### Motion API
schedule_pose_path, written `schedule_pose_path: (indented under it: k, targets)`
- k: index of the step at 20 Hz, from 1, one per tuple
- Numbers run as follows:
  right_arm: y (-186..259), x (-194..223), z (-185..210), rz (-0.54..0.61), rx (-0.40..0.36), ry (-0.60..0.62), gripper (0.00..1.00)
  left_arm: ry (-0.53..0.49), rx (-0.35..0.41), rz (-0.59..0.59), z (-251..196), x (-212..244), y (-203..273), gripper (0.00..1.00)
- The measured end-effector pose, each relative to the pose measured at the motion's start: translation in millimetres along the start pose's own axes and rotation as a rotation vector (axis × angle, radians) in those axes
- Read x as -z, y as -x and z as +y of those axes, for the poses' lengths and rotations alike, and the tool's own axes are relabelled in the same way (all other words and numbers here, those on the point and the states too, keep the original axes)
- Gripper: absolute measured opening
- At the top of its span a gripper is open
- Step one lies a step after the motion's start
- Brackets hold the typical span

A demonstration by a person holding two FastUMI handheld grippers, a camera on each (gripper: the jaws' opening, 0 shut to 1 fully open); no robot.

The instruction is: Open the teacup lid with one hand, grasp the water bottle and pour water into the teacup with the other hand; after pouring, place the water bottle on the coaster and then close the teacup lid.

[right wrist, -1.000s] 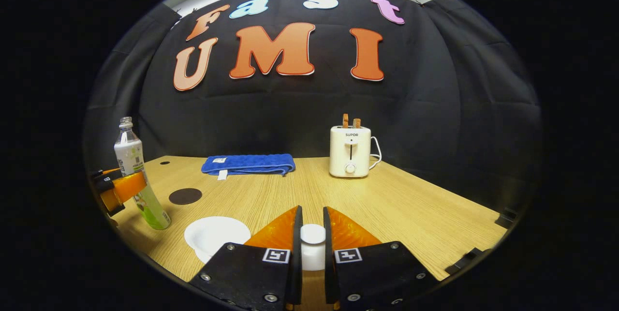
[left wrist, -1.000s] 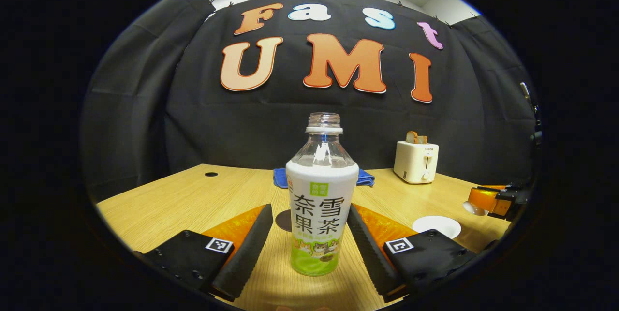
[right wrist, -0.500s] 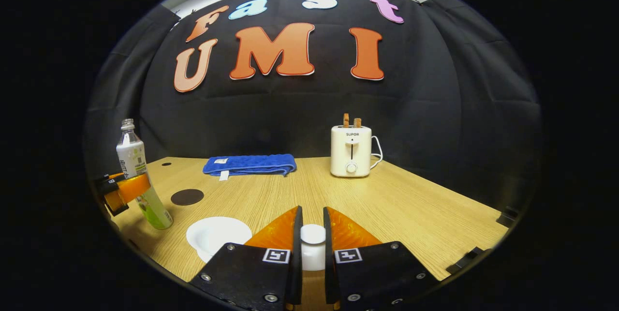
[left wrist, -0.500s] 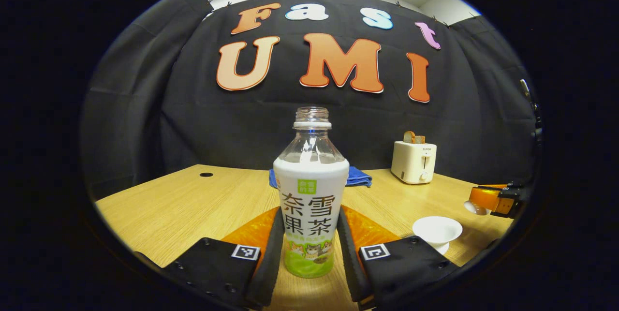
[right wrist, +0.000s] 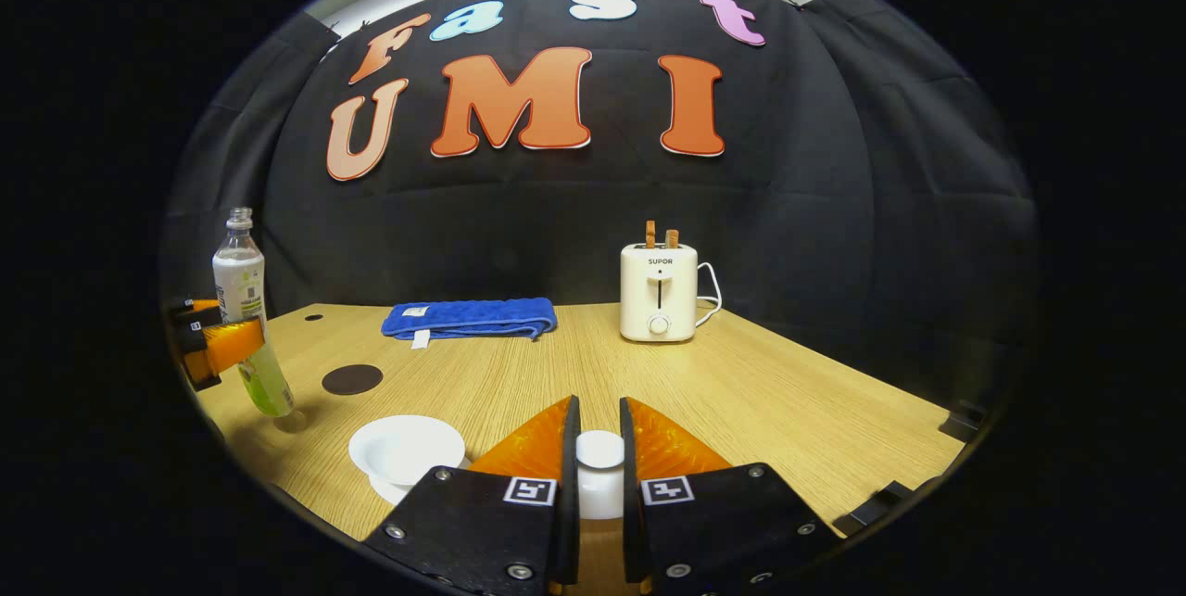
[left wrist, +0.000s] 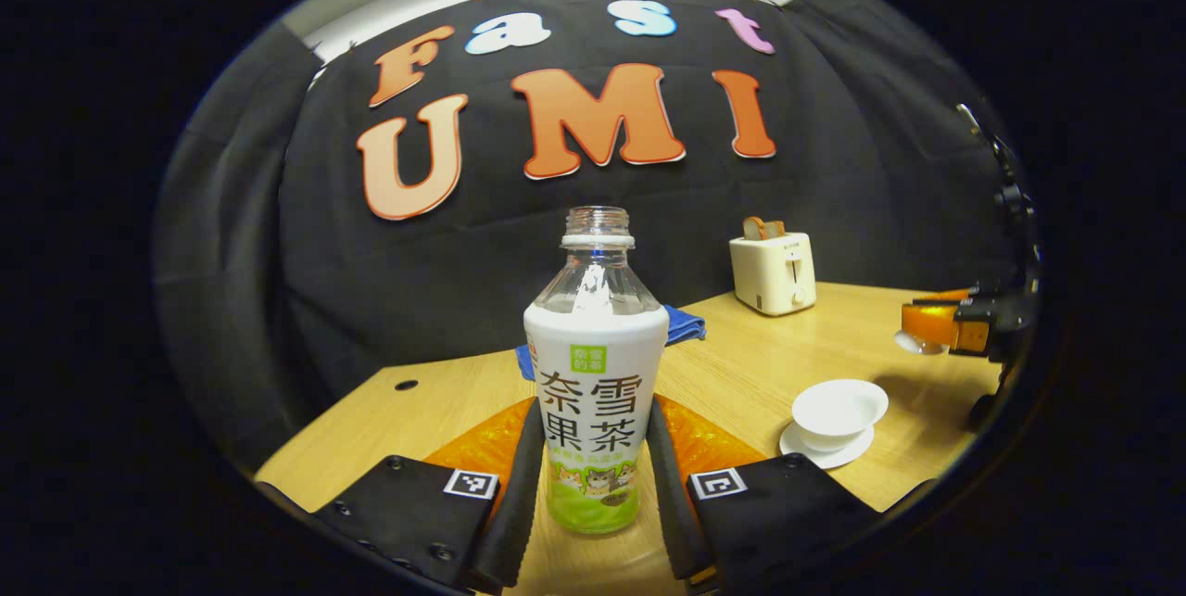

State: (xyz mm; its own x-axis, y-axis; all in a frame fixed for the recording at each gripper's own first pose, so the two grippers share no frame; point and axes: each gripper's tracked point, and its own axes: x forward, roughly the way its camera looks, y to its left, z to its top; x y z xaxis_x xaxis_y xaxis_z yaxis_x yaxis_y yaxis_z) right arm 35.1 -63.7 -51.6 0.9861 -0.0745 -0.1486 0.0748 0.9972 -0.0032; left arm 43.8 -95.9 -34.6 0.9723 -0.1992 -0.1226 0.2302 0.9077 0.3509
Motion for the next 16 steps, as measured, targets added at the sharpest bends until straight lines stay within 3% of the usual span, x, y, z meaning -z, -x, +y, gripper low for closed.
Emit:
schedule_pose_path:
  k: [7, 16]
  targets:
    - [7.1, 1.0, -9.8, 0.003, 0.010, -0.026, 0.19, -0.382, 0.038, -0.018, -22.2, -14.1, -5.7, 0.61]
    - [14.9, 2.5, -20.4, 0.008, 0.015, -0.047, 0.19, -0.775, 0.185, 0.020, -71.7, 7.4, -26.8, 0.59]
